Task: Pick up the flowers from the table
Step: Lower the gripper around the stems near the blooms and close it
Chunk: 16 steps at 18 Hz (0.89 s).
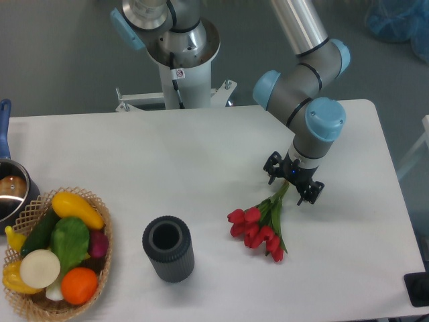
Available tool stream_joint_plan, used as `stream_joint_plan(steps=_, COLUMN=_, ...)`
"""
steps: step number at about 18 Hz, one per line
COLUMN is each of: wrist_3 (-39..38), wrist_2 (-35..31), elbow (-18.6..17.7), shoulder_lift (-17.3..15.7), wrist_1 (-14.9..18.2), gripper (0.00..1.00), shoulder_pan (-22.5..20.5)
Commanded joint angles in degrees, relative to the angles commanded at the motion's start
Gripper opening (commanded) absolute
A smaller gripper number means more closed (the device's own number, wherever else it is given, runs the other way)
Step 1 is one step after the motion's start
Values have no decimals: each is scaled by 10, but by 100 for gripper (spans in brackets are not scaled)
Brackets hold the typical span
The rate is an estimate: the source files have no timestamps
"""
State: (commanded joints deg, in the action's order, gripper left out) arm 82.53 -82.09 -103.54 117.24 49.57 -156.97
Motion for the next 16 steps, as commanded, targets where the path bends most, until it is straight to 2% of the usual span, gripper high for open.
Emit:
stream_joint_plan(steps=4, wrist_3=0, wrist_2=0, elbow=0, shoulder_lift=1, wrist_1=-1, gripper=67, shoulder_pan=3)
stream_joint_plan(steps=12, wrist_3=-2, wrist_2=0, elbow=4, shoulder_lift=1, wrist_1=0, gripper=36, shoulder_pan=3)
stream_joint_plan(steps=16, wrist_3=-5, wrist_2=0, elbow=4, shoulder_lift=1, wrist_1=0, gripper=27, shoulder_pan=3)
